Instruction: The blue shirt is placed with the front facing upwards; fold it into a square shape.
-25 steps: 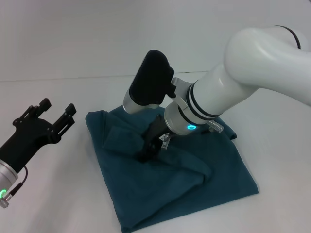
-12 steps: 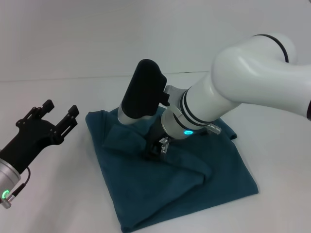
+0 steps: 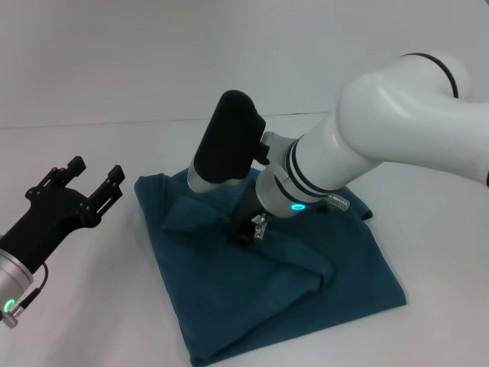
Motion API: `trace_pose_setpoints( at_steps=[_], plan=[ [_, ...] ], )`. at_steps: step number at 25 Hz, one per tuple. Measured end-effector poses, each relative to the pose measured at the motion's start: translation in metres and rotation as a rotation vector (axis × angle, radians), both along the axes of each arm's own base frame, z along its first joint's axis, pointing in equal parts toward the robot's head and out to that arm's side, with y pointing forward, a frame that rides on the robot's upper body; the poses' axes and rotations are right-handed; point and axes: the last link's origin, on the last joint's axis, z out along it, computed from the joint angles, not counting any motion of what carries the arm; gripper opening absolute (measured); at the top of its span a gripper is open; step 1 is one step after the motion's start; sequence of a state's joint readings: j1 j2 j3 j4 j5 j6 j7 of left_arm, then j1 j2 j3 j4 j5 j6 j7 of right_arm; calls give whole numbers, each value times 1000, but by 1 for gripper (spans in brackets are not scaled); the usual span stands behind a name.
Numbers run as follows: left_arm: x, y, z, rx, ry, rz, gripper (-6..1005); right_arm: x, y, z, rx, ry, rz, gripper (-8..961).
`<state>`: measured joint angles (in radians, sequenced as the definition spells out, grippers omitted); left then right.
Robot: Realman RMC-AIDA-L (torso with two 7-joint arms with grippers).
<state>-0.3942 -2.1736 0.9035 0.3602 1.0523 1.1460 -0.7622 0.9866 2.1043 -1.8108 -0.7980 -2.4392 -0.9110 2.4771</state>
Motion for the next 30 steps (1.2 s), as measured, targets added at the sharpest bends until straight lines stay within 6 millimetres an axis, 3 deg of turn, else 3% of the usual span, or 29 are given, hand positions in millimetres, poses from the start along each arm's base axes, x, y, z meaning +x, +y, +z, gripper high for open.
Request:
trace_pose_setpoints(
  at_steps=[5, 12, 20, 30],
  plan=[
    [0, 0, 0, 1, -1, -3, 720, 1, 3, 10, 49, 69, -63, 26],
    [1, 0, 1, 5, -4, -3, 720, 18, 18, 46, 153, 222, -254, 24],
    [1, 0, 1, 4, -3, -4, 720, 42, 22, 86, 239, 363, -446, 33],
    [3, 2, 0, -1, 1, -13, 720, 59, 18, 106, 299, 394, -574, 45]
  ],
)
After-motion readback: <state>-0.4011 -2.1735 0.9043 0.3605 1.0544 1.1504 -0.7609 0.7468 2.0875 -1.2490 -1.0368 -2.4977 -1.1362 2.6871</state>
